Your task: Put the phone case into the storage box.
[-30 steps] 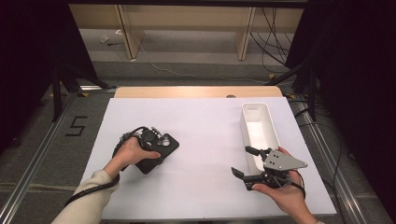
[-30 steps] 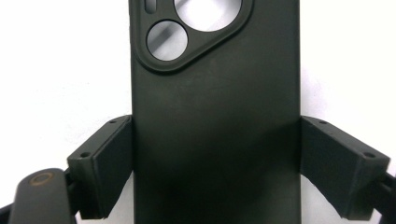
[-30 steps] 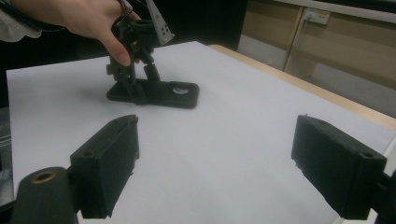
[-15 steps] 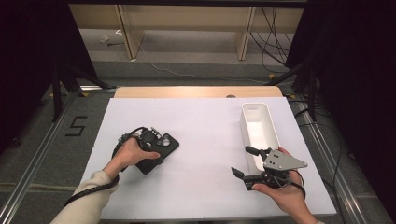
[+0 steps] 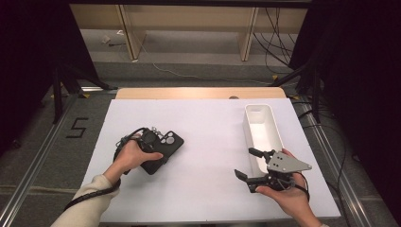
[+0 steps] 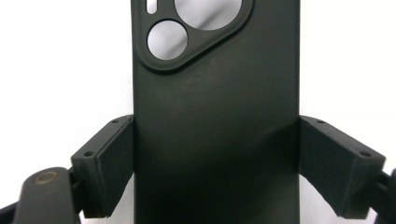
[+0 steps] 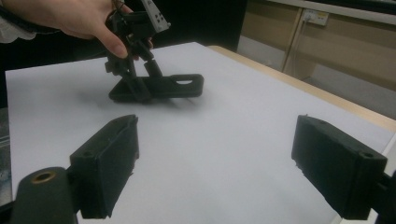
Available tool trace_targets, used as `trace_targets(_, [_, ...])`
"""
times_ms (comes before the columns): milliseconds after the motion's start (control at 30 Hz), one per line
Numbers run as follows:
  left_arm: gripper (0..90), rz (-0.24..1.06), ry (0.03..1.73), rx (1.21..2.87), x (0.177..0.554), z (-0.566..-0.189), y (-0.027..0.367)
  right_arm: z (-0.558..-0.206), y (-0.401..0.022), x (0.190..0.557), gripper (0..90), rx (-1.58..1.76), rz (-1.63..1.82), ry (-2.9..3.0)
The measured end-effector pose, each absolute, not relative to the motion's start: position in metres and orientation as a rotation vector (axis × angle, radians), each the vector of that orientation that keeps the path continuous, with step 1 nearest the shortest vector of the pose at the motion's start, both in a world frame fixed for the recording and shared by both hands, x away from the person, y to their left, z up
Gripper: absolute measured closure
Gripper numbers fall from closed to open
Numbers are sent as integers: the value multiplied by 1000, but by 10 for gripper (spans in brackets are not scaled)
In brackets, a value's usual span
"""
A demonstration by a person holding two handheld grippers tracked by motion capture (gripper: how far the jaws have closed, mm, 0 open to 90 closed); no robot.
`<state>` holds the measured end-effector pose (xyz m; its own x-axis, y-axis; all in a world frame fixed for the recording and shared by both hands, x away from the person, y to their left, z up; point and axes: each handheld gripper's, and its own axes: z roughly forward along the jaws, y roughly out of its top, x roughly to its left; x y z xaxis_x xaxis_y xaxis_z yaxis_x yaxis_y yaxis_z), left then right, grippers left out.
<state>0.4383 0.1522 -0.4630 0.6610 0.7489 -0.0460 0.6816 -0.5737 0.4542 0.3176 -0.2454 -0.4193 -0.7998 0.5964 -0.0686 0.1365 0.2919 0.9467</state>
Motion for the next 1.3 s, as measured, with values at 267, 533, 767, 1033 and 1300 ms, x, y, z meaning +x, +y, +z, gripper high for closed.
trace_targets(267, [157, 273, 1086, 2303, 434, -455, 152, -419, -246, 317, 159, 660, 1516, 2151])
trace_targets(533, [157, 317, 1050, 2166, 426, -447, 155, -418, -245, 317, 160, 664, 1516, 2139])
trace_targets(767, [156, 367, 1031, 2086, 419, -440, 153, -417, -245, 317, 160, 663, 1517, 2126])
trace_targets(1033, [156, 392, 1013, 2044, 416, -437, 152, -415, -245, 318, 161, 665, 1516, 2120])
trace_targets(1300, [156, 419, 997, 2000, 410, -433, 149, -405, -239, 323, 161, 655, 1527, 2096])
